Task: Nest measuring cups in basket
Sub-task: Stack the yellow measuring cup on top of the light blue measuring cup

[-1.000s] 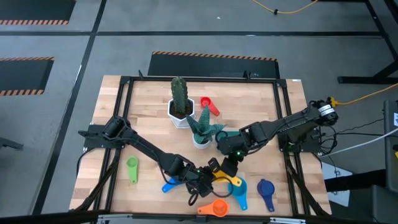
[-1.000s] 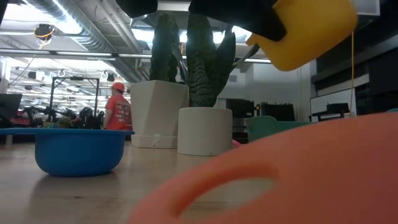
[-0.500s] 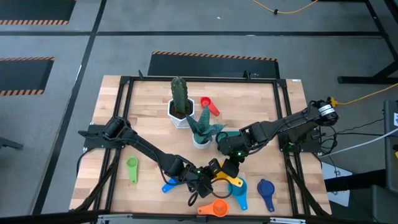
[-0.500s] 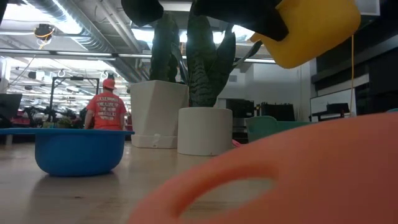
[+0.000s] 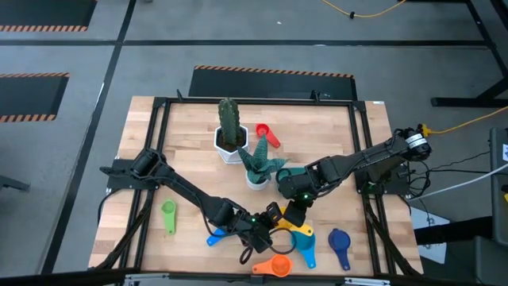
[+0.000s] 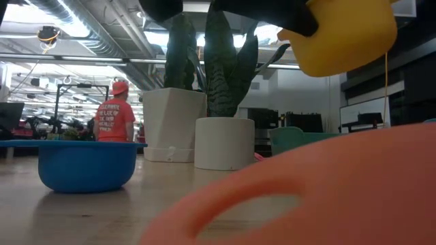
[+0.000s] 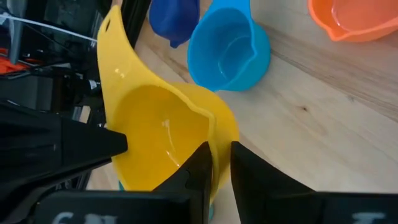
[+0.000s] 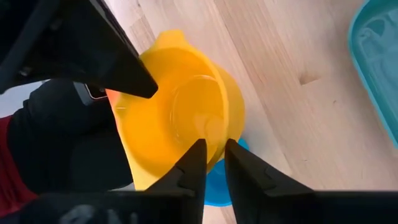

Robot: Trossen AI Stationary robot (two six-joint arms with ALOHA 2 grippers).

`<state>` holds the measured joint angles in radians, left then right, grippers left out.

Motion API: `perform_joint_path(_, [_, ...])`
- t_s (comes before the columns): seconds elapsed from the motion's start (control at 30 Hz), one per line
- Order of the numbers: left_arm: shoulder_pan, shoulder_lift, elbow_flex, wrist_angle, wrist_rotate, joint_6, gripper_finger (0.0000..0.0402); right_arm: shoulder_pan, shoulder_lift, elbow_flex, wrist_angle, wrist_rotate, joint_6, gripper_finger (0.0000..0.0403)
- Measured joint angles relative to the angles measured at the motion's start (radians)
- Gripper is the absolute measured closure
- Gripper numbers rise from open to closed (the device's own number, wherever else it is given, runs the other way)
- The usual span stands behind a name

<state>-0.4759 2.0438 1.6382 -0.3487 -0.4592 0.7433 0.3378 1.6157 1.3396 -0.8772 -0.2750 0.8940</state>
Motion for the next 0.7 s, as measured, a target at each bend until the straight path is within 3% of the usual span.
perform_joint_path(0.23, [0.000,0.000,0.000,0.002,0.000,0.000,0.0355,0.000,0.000,0.000,-0.003,0.013,0.003,0.0353])
perform_joint_path(0.4, [0.000,-0.001,0.001,0.010,0.000,-0.002,0.0348,0.000,0.000,0.000,-0.012,0.022,-0.001,0.0392])
perform_joint_path(0.7, [0.000,-0.001,0.001,0.010,-0.001,-0.001,0.0344,0.000,0.000,0.002,-0.020,0.027,-0.008,0.0398])
